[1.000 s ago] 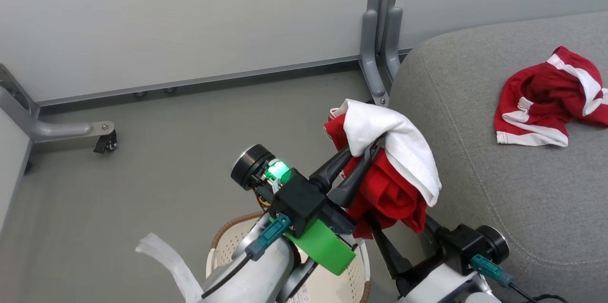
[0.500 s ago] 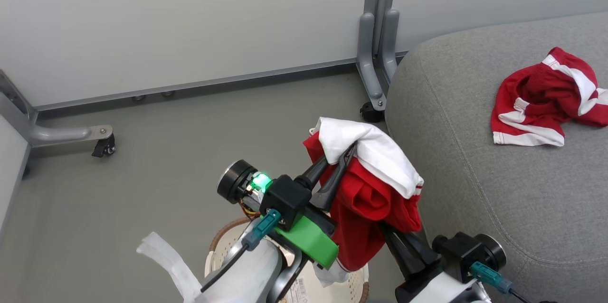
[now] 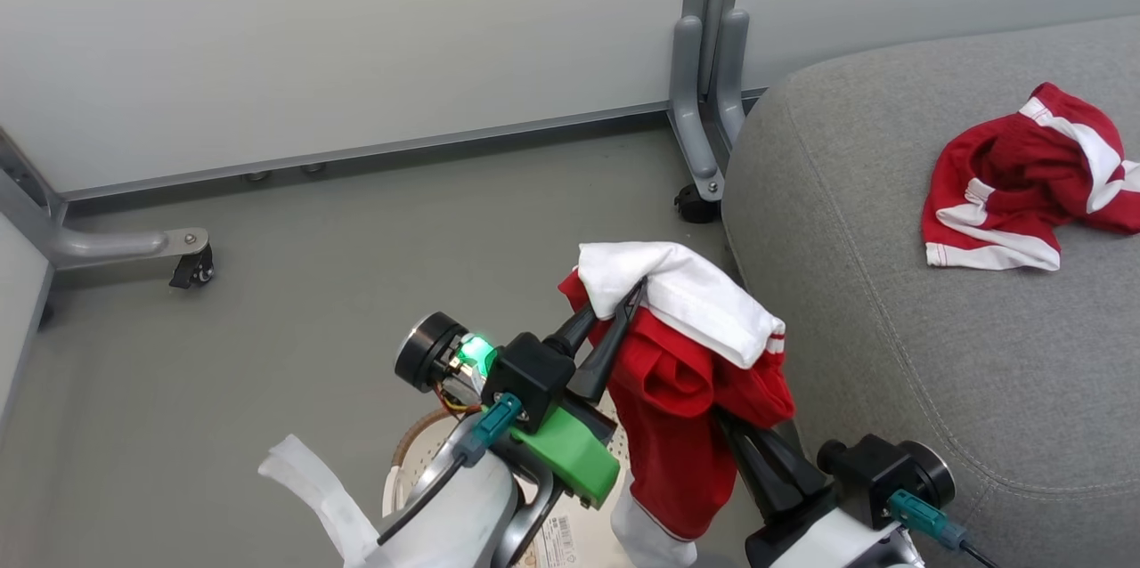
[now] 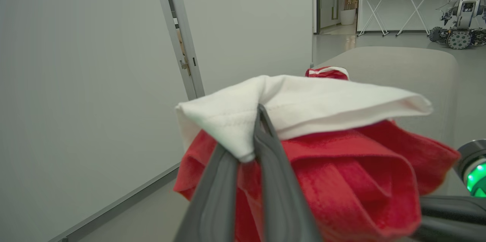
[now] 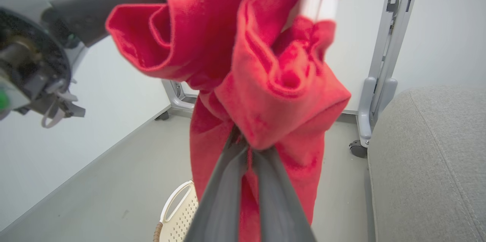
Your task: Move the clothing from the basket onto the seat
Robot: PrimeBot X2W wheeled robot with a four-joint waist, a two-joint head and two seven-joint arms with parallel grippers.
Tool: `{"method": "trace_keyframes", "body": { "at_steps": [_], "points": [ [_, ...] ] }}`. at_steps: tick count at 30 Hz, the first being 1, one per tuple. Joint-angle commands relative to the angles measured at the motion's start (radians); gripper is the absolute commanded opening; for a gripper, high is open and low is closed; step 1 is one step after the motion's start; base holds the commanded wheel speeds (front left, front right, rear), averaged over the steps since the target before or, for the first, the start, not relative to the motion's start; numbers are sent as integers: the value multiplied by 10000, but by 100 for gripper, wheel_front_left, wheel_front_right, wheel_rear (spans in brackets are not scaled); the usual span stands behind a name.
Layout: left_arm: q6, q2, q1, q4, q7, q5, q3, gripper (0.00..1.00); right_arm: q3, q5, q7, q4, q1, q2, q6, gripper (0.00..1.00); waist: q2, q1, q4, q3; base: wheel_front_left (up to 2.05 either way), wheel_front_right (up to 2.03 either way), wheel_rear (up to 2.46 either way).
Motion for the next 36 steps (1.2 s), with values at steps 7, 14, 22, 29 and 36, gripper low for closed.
{"method": "trace_keyframes", "body": {
  "at_steps": [7,14,22,29,36],
  "points": [
    [266,26,-9,97,-30,238,178,100,-85,71,-32,-73,-30,60,-14,0,0,0,24,50,0,0,0],
    [300,56,29,184,-19,419,275,100,-120,75,-32,-90,-72,77,-14,0,0,0,4,94,0,0,0],
    [267,47,78,227,-19,503,342,100,-181,67,-32,-133,-77,35,-12,0,0,0,-5,147,0,0,0],
    [252,37,117,312,-19,581,347,100,-261,29,-32,-170,-91,12,-14,0,0,0,4,175,0,0,0],
    [241,41,140,365,-19,656,408,100,-333,8,-32,-174,-129,62,-14,0,0,0,-51,225,0,0,0]
  ]
}}
